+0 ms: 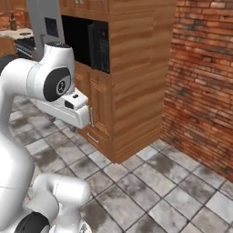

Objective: Move the hot dog bun to the plate on the dining table and place the condiment next to that plate. Then navigate to the fridge and take the sausage and place it on the plate as well.

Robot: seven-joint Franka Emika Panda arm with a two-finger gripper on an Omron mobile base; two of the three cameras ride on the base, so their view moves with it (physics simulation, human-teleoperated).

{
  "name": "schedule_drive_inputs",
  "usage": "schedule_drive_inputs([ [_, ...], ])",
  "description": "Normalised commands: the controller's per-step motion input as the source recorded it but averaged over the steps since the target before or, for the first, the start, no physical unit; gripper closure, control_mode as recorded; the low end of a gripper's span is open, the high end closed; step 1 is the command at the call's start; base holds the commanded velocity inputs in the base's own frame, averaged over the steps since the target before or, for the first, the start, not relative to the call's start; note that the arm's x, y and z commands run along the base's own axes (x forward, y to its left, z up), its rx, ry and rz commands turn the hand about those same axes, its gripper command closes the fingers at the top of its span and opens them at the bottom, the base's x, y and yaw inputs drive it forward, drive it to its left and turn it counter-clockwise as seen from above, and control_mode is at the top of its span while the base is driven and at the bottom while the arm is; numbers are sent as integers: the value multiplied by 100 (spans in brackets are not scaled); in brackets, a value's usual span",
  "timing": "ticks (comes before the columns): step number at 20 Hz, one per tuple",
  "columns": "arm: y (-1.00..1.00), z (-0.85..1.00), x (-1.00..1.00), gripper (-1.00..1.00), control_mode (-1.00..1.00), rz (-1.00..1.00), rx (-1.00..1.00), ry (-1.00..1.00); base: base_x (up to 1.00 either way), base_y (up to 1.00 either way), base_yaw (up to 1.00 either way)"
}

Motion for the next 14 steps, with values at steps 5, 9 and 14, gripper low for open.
schedule_drive_inputs([
  [5,0,0,0,-100,100,0,0,0,100,41,-17],
  [9,0,0,0,-100,100,0,0,0,98,57,-21],
  [14,0,0,0,-100,100,0,0,0,75,72,-27],
])
